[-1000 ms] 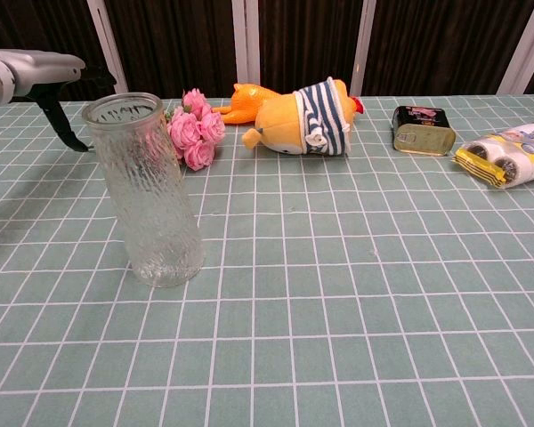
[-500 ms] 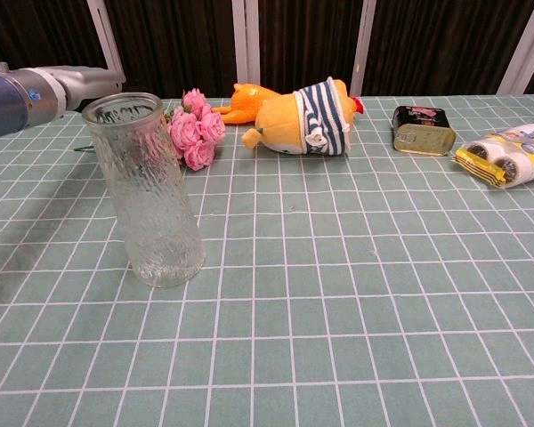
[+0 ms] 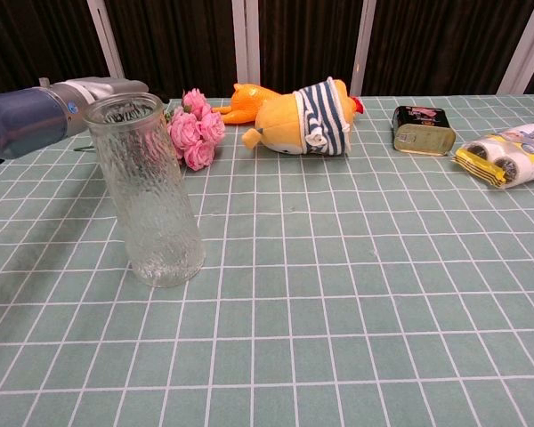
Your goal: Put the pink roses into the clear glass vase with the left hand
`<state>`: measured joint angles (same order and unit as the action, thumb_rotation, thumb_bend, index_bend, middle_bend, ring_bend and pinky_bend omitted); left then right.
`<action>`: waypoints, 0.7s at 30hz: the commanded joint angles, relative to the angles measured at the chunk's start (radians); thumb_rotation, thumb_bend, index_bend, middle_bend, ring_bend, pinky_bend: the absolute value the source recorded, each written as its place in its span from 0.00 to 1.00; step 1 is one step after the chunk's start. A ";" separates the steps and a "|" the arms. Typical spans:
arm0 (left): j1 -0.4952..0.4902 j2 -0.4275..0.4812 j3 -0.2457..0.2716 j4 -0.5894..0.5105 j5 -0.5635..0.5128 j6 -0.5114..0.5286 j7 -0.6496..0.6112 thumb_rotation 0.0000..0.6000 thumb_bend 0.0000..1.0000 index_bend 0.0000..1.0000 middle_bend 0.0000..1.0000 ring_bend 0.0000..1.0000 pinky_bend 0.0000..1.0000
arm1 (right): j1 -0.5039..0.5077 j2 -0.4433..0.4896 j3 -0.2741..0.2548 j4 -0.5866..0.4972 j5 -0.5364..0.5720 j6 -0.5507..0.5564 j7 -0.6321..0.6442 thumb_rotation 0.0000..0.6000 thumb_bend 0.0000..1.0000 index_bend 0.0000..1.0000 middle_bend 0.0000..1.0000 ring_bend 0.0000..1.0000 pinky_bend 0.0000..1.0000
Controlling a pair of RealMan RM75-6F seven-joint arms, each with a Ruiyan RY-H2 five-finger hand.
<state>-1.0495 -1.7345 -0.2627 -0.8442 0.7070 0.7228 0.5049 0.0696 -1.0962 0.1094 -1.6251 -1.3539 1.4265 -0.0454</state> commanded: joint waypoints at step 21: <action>-0.022 -0.192 0.017 0.298 0.163 0.049 -0.063 1.00 0.55 0.36 0.53 0.39 0.40 | -0.003 0.010 -0.001 0.000 -0.004 -0.002 0.032 1.00 0.31 0.25 0.11 0.13 0.04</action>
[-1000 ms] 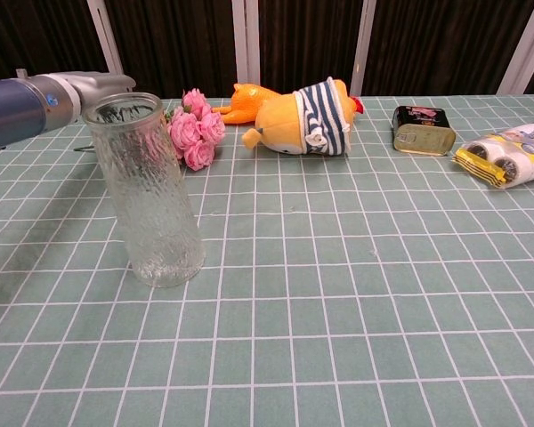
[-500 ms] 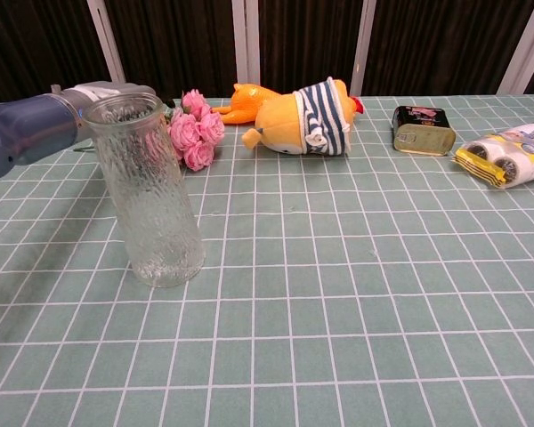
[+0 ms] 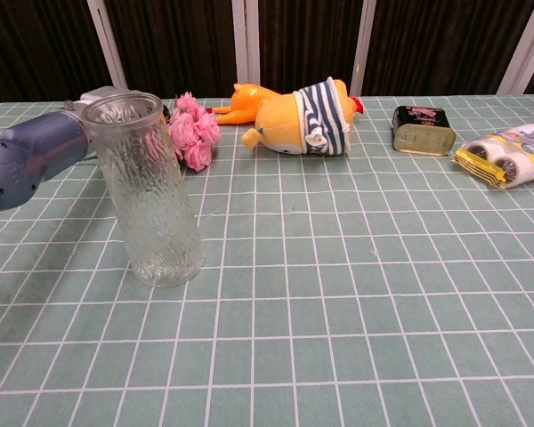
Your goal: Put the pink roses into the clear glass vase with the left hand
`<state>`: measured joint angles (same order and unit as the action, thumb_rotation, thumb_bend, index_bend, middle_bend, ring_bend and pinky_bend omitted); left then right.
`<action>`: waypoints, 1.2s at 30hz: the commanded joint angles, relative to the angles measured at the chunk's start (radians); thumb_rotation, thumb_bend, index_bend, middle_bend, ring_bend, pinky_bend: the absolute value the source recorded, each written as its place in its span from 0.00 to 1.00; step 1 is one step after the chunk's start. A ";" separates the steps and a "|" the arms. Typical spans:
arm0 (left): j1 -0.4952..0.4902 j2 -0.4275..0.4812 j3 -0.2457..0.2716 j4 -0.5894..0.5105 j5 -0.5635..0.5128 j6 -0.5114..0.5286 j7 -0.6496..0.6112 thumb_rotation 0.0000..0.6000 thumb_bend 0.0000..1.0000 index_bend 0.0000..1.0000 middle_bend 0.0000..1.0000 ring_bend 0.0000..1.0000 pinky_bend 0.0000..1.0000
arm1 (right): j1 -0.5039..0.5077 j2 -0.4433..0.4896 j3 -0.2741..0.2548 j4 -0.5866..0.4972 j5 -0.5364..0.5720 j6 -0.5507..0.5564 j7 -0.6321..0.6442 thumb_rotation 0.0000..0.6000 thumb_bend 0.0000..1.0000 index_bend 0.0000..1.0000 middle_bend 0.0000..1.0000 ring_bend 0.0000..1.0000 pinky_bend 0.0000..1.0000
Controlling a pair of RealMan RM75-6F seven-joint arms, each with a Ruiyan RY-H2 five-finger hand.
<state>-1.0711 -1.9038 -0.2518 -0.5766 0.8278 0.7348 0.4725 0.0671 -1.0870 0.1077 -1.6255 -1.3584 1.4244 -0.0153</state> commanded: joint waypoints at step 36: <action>0.328 0.646 -0.125 -0.670 0.382 0.588 -0.777 1.00 0.53 0.37 0.52 0.39 0.40 | 0.010 -0.008 -0.007 -0.008 -0.016 -0.014 0.001 1.00 0.31 0.25 0.11 0.13 0.04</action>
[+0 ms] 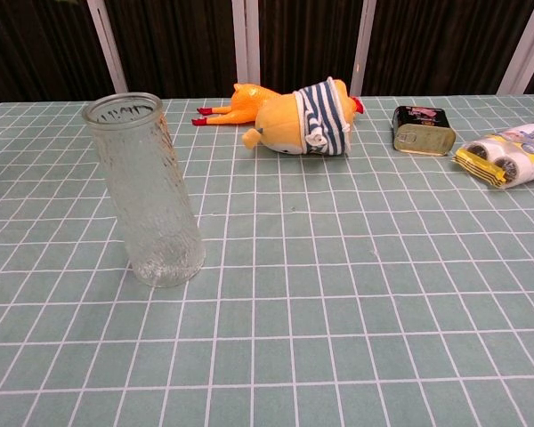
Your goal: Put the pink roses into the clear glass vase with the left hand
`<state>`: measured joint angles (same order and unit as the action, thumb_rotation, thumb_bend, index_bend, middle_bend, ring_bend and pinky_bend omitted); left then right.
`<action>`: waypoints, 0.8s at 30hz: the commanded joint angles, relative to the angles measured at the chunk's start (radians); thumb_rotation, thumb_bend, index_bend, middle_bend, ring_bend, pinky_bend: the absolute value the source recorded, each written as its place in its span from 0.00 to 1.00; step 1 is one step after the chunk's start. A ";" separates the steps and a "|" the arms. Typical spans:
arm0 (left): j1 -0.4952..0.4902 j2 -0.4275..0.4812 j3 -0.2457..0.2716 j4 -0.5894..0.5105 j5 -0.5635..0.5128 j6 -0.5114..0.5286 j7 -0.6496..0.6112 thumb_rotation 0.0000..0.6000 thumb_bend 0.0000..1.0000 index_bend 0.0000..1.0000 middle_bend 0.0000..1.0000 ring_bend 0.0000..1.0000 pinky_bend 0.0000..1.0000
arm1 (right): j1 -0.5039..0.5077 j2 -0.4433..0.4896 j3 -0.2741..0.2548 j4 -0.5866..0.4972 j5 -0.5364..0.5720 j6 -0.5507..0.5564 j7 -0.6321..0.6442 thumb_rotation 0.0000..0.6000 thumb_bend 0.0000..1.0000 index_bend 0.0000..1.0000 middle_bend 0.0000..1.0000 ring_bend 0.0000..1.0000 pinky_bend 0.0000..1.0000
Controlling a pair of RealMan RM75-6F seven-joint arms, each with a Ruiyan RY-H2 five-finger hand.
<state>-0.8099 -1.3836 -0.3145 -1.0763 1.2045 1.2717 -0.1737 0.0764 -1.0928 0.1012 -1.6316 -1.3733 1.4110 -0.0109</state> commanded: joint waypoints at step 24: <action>0.264 0.598 -0.145 -0.865 0.122 -0.086 -0.752 1.00 0.52 0.37 0.51 0.37 0.40 | -0.001 0.002 -0.006 -0.007 -0.014 0.007 0.010 1.00 0.31 0.25 0.11 0.13 0.04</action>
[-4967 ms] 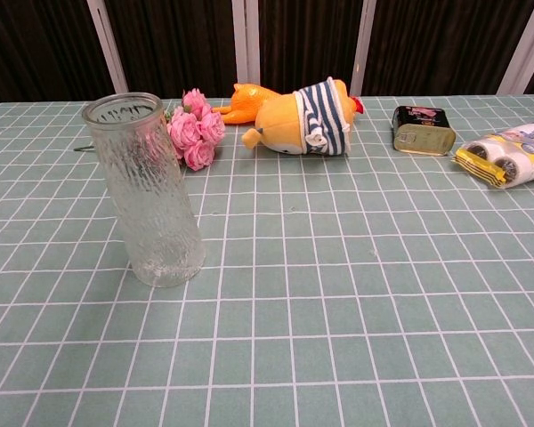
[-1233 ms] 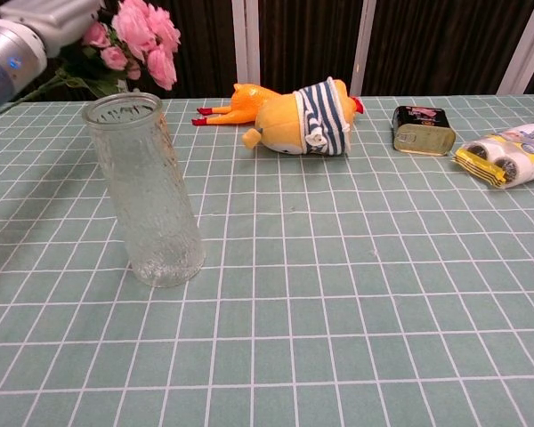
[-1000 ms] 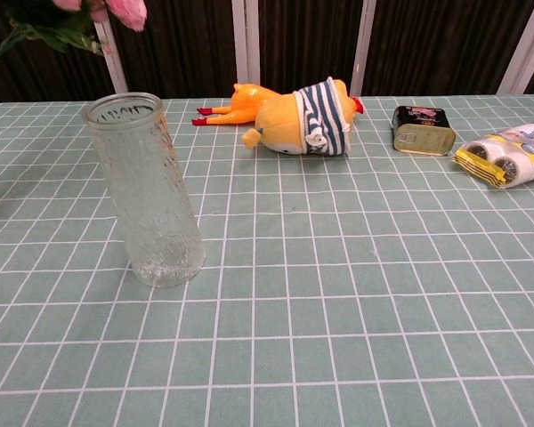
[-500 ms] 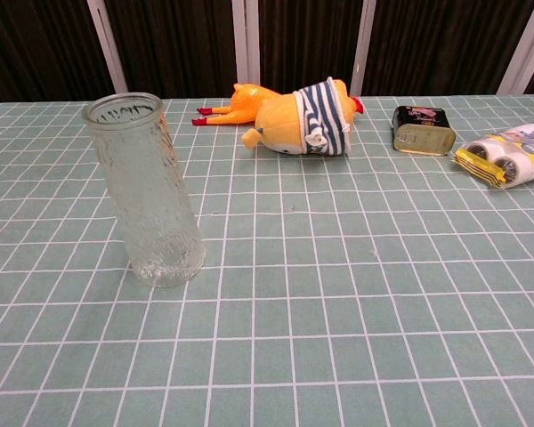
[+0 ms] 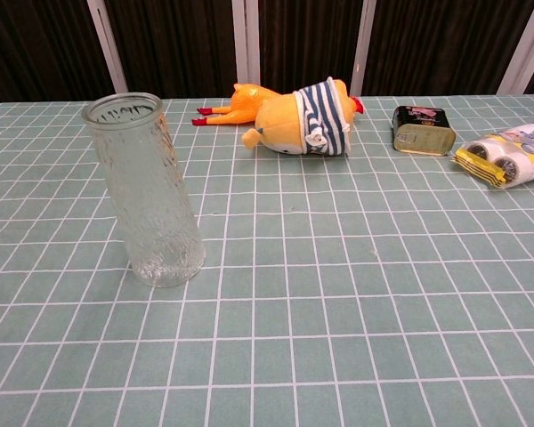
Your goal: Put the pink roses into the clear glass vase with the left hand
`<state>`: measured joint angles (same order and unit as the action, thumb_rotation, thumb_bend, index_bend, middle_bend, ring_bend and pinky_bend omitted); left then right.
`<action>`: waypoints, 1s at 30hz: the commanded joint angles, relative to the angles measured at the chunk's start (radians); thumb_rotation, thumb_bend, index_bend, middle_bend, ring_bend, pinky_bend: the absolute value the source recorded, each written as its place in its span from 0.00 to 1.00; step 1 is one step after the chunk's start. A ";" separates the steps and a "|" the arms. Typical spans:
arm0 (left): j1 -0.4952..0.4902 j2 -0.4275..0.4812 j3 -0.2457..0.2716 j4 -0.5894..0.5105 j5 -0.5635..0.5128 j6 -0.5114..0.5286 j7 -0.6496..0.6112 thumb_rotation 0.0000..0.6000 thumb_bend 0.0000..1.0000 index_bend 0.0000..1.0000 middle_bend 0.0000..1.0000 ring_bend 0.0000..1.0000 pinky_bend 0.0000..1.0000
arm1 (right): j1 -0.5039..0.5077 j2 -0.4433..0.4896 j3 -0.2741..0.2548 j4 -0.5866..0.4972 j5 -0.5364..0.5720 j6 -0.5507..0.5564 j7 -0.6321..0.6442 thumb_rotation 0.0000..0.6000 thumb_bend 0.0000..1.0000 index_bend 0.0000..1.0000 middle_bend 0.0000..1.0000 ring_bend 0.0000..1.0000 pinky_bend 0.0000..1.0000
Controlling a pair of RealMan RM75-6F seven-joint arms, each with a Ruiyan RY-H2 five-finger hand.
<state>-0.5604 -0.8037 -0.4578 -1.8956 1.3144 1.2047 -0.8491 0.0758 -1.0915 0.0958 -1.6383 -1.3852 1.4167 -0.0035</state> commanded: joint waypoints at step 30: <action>-0.090 -0.240 0.076 -0.009 0.065 -0.068 -0.041 1.00 0.49 0.36 0.50 0.36 0.40 | -0.015 0.024 0.002 0.004 -0.009 0.021 0.059 1.00 0.31 0.25 0.11 0.13 0.04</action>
<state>-0.6468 -1.0391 -0.3856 -1.9096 1.3770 1.1422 -0.8845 0.0604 -1.0674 0.0976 -1.6345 -1.3942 1.4377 0.0555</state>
